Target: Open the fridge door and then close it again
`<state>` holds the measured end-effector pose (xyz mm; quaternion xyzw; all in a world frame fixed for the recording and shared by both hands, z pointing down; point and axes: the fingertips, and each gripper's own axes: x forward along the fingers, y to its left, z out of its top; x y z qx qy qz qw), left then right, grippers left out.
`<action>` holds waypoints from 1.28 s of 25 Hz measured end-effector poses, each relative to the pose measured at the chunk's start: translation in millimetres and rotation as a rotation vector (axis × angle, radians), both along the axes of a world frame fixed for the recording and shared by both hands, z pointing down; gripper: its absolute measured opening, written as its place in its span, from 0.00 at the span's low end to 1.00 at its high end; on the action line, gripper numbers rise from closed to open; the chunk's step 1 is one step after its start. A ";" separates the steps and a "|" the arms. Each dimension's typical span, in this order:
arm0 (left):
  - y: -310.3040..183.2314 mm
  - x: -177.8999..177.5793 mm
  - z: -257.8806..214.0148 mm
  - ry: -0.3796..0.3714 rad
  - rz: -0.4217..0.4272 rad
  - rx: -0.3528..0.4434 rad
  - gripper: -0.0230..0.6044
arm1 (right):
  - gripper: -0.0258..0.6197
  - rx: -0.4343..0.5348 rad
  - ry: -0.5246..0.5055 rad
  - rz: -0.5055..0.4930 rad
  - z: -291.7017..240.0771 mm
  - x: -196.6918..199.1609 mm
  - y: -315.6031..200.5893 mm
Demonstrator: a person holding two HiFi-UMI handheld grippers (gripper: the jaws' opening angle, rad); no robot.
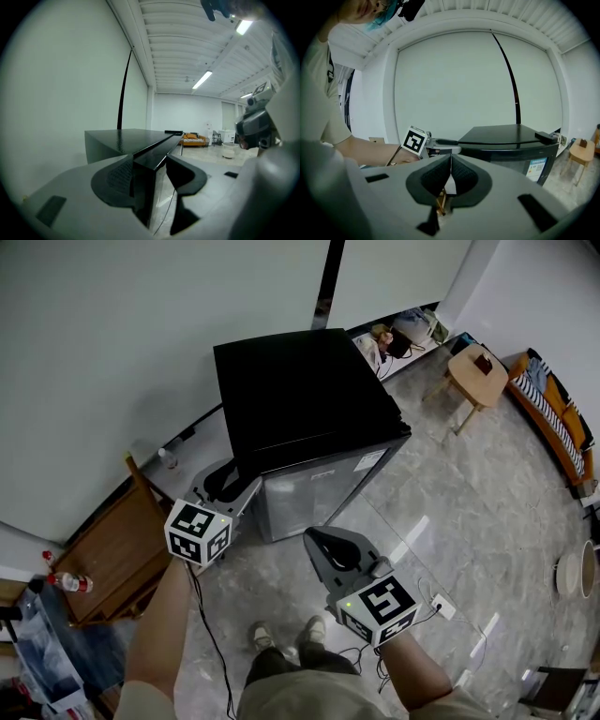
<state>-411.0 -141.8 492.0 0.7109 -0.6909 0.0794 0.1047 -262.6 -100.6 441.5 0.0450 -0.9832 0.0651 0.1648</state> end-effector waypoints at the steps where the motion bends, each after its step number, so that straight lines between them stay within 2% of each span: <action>1: 0.2 0.1 0.1 -0.001 0.000 0.000 0.38 | 0.04 -0.003 0.008 -0.006 1.8 0.7 2.6; 6: 1.1 2.0 1.4 -0.003 -0.005 -0.012 0.37 | 0.04 -0.014 0.051 -0.017 11.0 5.5 11.1; 11: 1.7 1.7 0.4 0.001 -0.011 -0.018 0.37 | 0.04 -0.017 0.012 -0.031 8.7 3.6 17.3; 24: 3.3 3.1 0.4 0.033 -0.039 -0.021 0.36 | 0.04 -0.025 0.049 -0.046 21.5 9.8 25.6; 32: 31.8 47.0 -1.7 0.035 -0.006 -0.016 0.34 | 0.04 -0.023 0.081 -0.016 32.8 27.1 24.4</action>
